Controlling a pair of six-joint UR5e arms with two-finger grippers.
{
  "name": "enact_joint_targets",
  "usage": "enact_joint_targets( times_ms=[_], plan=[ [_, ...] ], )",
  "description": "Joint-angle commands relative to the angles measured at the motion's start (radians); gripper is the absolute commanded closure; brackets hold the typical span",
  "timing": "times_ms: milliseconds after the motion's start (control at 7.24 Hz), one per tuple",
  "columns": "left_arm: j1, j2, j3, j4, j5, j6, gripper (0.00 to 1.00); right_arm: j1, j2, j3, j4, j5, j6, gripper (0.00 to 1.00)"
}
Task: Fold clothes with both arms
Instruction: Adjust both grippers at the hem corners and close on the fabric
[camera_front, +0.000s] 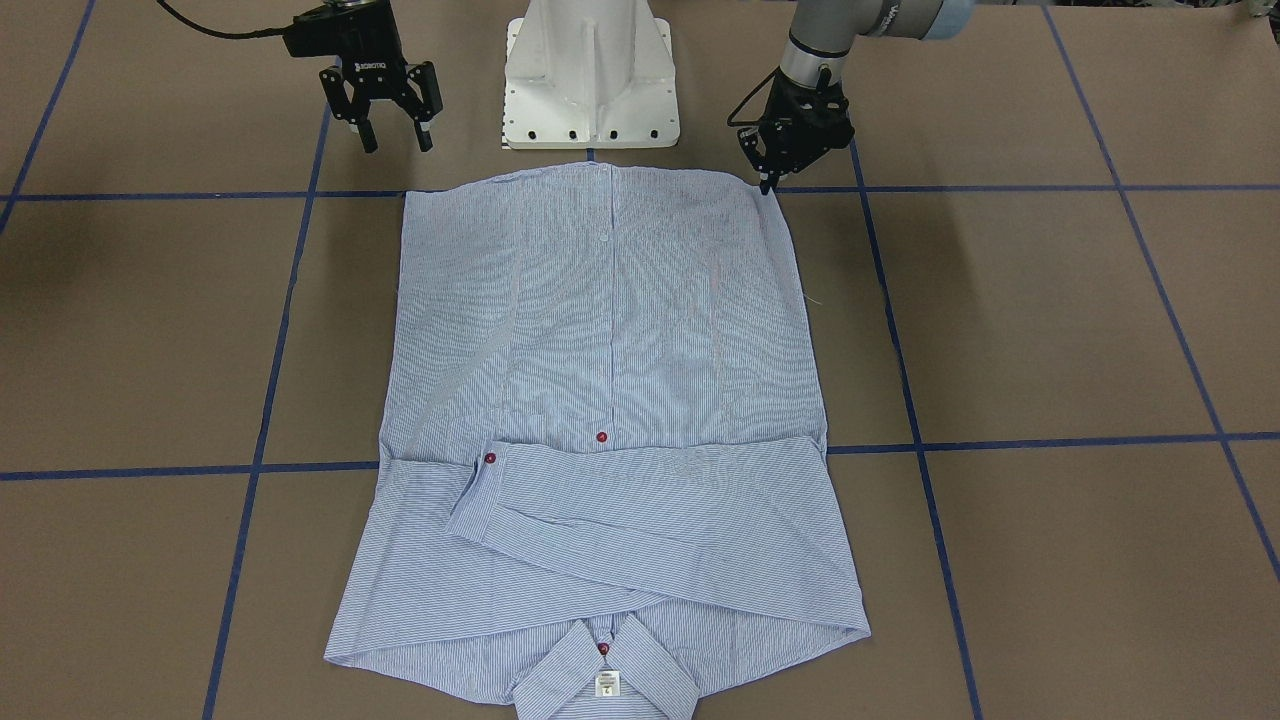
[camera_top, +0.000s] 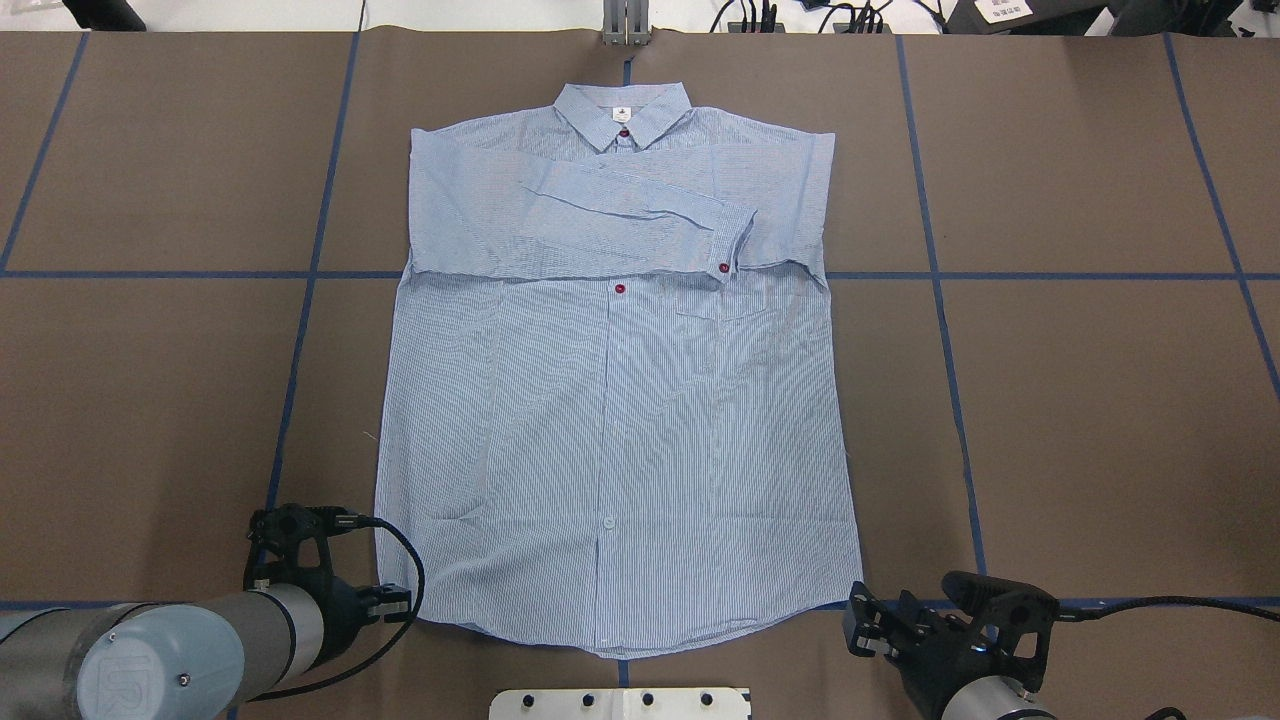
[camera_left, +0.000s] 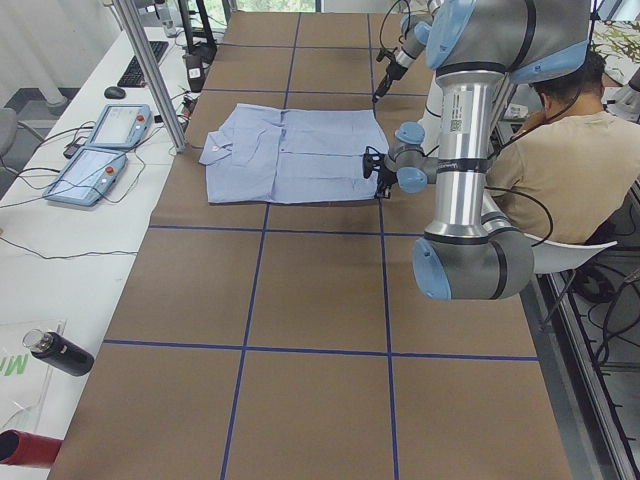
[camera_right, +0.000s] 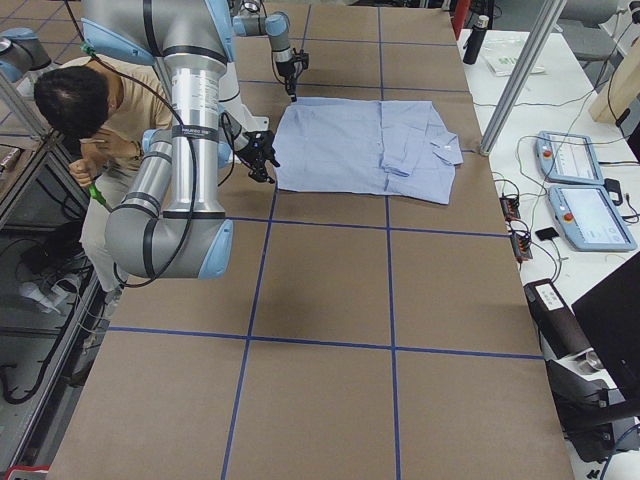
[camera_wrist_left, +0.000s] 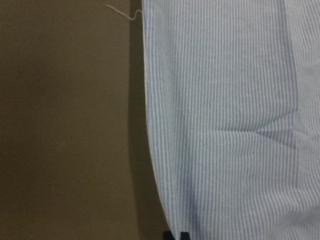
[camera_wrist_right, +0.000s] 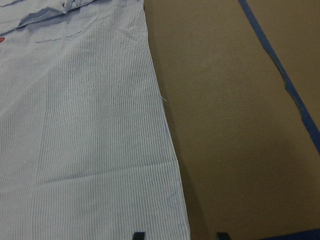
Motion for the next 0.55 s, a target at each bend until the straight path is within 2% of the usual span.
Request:
enact_joint_targets(
  times_ms=[0, 414],
  plan=[
    [0.002, 0.001, -0.005, 0.000, -0.002, -0.002, 1.00, -0.002, 0.025, -0.044, 0.001, -0.021, -0.001, 0.56],
    [0.005, 0.000, -0.005, -0.003, -0.005, -0.002, 1.00, -0.005, 0.036, -0.087, 0.001, -0.037, 0.000, 0.56]
  ],
)
